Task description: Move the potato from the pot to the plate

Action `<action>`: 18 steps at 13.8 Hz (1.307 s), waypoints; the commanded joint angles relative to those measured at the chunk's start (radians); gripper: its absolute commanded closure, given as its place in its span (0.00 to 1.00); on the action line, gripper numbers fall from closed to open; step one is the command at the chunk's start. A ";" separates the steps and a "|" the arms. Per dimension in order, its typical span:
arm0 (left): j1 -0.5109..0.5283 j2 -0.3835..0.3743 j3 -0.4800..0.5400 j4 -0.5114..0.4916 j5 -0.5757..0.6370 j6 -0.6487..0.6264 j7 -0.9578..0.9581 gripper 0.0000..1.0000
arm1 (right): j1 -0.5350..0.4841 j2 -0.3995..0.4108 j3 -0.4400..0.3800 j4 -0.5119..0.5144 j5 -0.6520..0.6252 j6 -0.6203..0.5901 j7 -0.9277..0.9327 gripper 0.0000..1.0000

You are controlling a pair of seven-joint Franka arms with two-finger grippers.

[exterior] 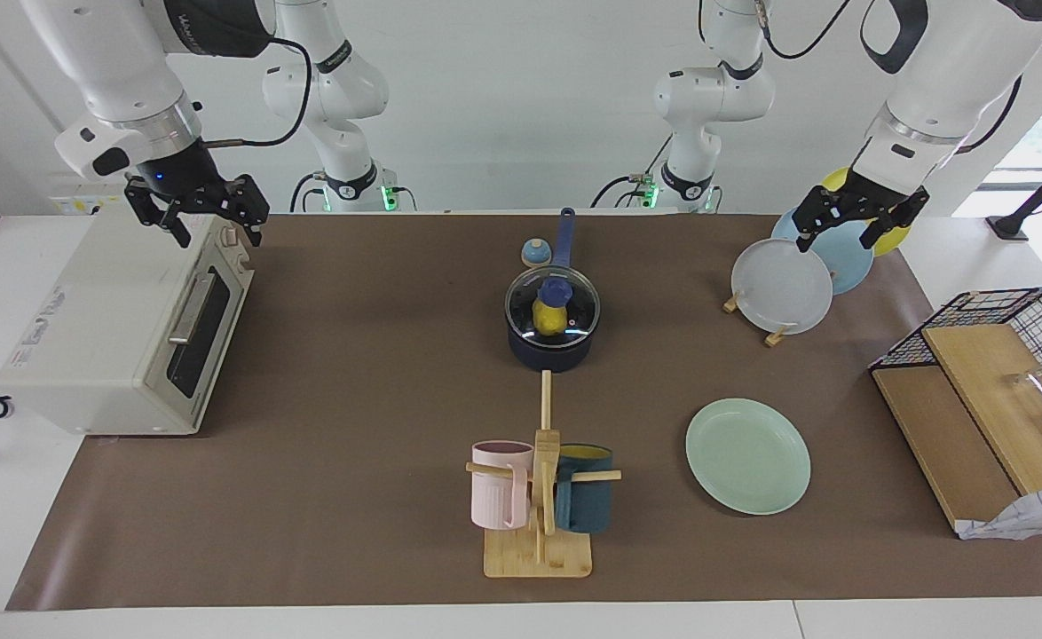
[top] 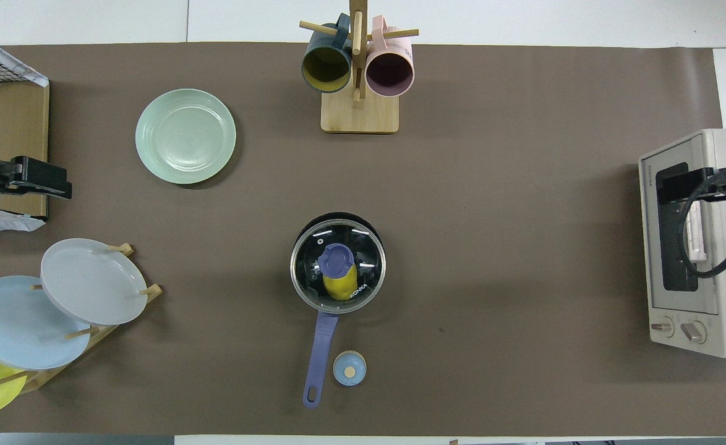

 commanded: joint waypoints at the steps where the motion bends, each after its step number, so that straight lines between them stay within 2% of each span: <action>1: 0.004 -0.008 -0.002 -0.008 0.021 -0.009 -0.002 0.00 | -0.008 -0.003 0.005 0.005 0.019 -0.011 -0.022 0.00; 9: 0.004 -0.008 -0.002 -0.008 0.021 -0.009 -0.002 0.00 | -0.008 -0.012 0.007 -0.010 0.017 -0.026 -0.031 0.00; 12: 0.004 -0.008 -0.002 -0.008 0.021 -0.009 -0.002 0.00 | 0.006 -0.006 0.031 -0.010 0.020 0.010 -0.082 0.00; 14: 0.004 -0.008 -0.002 -0.008 0.021 -0.009 -0.002 0.00 | 0.050 0.008 0.051 -0.009 0.029 0.012 -0.053 0.00; 18: 0.004 -0.008 -0.002 -0.008 0.021 -0.009 -0.002 0.00 | 0.215 0.078 0.051 0.007 0.075 0.038 0.096 0.00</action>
